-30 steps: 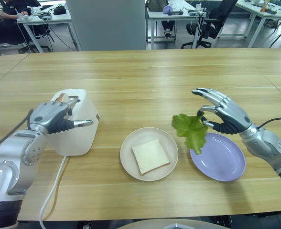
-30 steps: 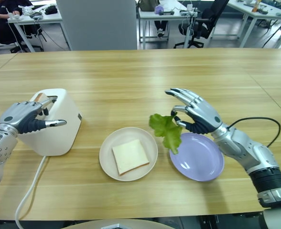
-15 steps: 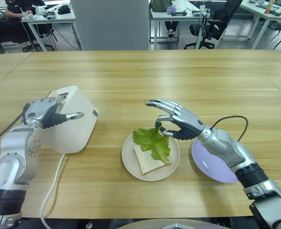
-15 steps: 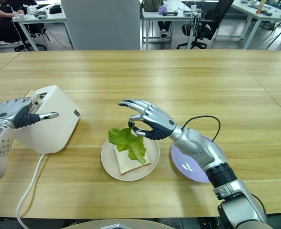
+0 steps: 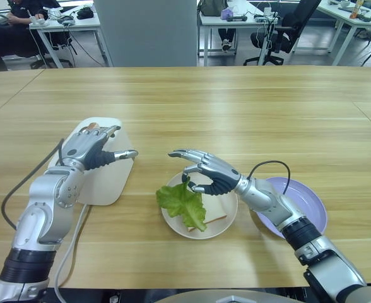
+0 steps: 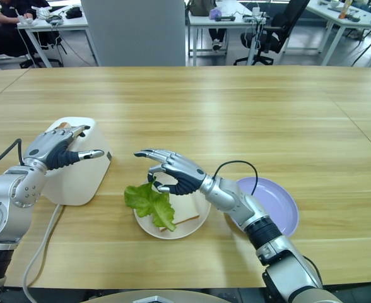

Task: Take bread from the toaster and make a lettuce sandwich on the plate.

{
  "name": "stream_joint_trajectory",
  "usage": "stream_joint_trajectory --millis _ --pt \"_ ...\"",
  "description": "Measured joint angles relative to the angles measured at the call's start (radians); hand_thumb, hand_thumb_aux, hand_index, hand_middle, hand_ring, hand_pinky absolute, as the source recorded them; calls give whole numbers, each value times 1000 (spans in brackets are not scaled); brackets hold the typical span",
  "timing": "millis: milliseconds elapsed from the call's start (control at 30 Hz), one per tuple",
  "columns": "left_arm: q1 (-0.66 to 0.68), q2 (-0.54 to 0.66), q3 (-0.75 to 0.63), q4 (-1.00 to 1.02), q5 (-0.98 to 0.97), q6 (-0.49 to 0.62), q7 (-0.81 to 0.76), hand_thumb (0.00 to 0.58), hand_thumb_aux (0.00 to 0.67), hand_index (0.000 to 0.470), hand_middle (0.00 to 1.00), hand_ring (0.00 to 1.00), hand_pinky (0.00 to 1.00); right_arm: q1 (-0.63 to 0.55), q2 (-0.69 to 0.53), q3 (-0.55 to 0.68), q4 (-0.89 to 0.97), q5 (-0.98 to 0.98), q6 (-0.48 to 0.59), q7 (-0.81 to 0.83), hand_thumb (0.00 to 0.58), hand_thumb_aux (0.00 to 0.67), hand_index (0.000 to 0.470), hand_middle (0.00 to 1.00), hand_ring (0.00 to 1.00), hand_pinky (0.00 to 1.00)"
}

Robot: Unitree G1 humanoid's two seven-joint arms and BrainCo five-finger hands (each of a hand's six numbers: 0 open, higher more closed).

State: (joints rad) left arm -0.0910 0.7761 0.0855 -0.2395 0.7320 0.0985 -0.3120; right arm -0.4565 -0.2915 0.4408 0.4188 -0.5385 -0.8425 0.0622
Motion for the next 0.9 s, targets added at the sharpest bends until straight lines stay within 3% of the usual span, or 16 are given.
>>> stream_joint_trajectory --millis 333,600,667,767,800,833,867,900 --pt "-2 41 17 -34 8 6 -12 0 0 0 165 165 165 -85 -11 42 276 -172 14 -150 580 670 460 0 0 0" --pt "-15 95 87 -119 14 28 -32 0 0 0 82 82 82 -125 -40 104 324 -318 92 -288 580 670 460 0 0 0" --pt "-20 111 104 -138 19 38 -42 0 0 0 0 0 0 -135 -47 113 326 -345 116 -315 580 670 460 0 0 0" --pt "-10 155 131 -144 40 69 -85 0 0 0 0 0 0 -137 -55 118 327 -380 167 -349 580 670 460 0 0 0" --pt "-2 174 135 -137 48 79 -101 0 0 0 0 0 0 -137 -59 119 327 -391 186 -353 496 415 285 0 0 0" --pt "6 185 138 -119 56 88 -114 0 0 0 0 0 0 -137 -67 123 324 -396 205 -355 496 415 285 0 0 0" --pt "13 192 139 -103 58 94 -123 0 0 0 0 0 0 -138 -73 124 323 -402 217 -355 445 347 238 0 0 0" --pt "29 202 138 -73 63 101 -136 0 0 0 0 0 0 -138 -84 129 313 -414 237 -354 223 145 99 0 0 0"
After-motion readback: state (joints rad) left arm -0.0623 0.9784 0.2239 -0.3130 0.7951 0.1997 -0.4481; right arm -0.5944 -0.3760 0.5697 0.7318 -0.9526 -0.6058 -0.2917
